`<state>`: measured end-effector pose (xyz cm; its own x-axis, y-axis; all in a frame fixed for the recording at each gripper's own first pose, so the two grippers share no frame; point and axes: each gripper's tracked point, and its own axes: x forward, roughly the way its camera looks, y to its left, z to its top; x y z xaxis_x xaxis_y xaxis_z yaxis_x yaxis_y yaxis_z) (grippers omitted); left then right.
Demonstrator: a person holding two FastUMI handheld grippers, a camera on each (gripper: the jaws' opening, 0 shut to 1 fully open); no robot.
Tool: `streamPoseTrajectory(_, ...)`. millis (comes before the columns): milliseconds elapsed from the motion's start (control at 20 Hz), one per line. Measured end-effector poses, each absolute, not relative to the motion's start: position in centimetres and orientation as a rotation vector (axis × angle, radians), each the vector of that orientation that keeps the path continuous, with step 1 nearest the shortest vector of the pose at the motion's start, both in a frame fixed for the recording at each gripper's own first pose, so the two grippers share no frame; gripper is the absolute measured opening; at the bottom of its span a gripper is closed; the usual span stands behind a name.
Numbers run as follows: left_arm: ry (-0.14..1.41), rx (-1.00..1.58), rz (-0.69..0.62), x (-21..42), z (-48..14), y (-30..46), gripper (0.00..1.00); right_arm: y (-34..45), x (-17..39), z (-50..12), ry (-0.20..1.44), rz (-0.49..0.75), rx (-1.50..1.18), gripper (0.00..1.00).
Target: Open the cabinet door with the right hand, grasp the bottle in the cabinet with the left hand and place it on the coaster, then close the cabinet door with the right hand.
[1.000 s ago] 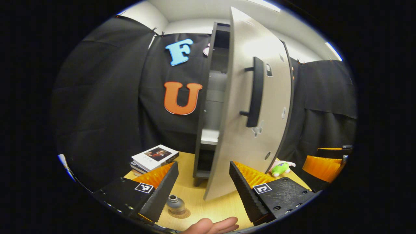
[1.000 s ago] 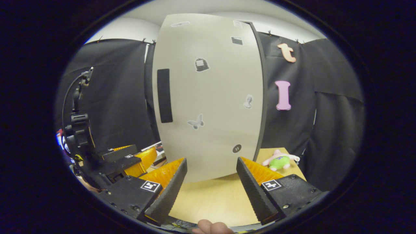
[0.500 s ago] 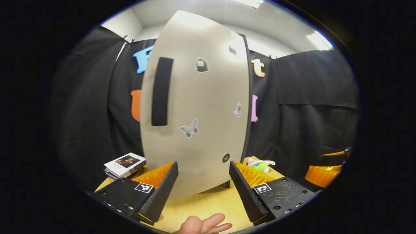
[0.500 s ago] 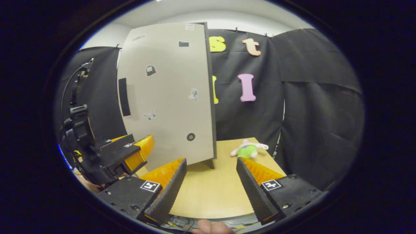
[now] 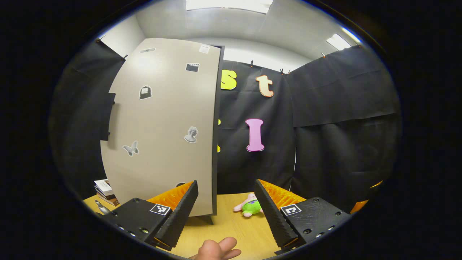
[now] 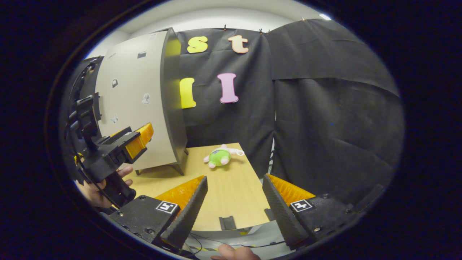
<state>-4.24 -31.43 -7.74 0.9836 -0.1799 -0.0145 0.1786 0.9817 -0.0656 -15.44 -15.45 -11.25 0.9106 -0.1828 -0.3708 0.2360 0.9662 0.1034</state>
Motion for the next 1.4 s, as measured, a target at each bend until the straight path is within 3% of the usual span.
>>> streamPoseTrajectory(200, 0.065, -0.043, -0.088, -4.5, -8.6, -33.3, 0.94, -20.4, -14.4, -12.5, 0.391, -0.218, 0.120, 0.98)
streamPoseTrajectory(250, 0.065, -0.035, -0.070, -5.0, -8.0, -32.9, 0.97, -21.5, -13.9, -11.4, 0.363, -0.266, 0.095, 0.94)
streamPoseTrajectory(300, 0.046, -0.030, -0.060, -5.7, -6.7, -32.3, 0.97, -21.6, -13.5, -10.1, 0.327, -0.275, 0.089, 0.99)
streamPoseTrajectory(450, -0.027, 0.011, -0.027, -7.2, -3.2, -28.4, 0.96, -15.4, -10.7, -5.7, 0.190, -0.172, 0.102, 0.94)
streamPoseTrajectory(550, -0.013, 0.025, -0.001, -7.9, -2.9, -25.1, 0.96, -9.8, -8.1, -4.4, 0.152, -0.065, 0.103, 0.99)
streamPoseTrajectory(700, 0.047, 0.015, 0.068, -8.2, -3.5, -18.5, 1.00, -1.6, -5.2, -2.8, 0.131, 0.052, 0.090, 0.94)
streamPoseTrajectory(750, 0.042, 0.008, 0.088, -8.0, -3.1, -16.3, 0.96, 1.0, -4.5, -2.3, 0.126, 0.078, 0.087, 0.99)
streamPoseTrajectory(900, 0.074, 0.034, 0.085, -6.9, -3.0, -9.9, 0.96, 8.4, -2.7, -0.9, 0.110, 0.101, 0.081, 0.94)
streamPoseTrajectory(950, 0.081, 0.059, 0.080, -6.4, -3.1, -8.0, 0.96, 10.7, -1.9, -0.6, 0.103, 0.098, 0.070, 0.99)
streamPoseTrajectory(1050, 0.075, 0.082, 0.087, -5.4, -2.9, -4.2, 0.96, 14.0, -0.9, -0.5, 0.098, 0.075, 0.041, 0.93)
streamPoseTrajectory(1150, 0.083, 0.068, 0.069, -4.4, -3.3, -2.1, 0.96, 16.4, -0.3, -0.9, 0.112, 0.053, 0.045, 0.99)
streamPoseTrajectory(1300, 0.115, 0.045, 0.069, -3.6, -3.8, -0.6, 0.96, 18.3, 0.8, -0.7, 0.134, 0.059, 0.030, 0.94)
streamPoseTrajectory(1400, 0.092, 0.034, 0.071, -3.2, -3.2, -0.6, 0.96, 18.5, 1.3, 0.3, 0.106, 0.066, 0.029, 0.99)
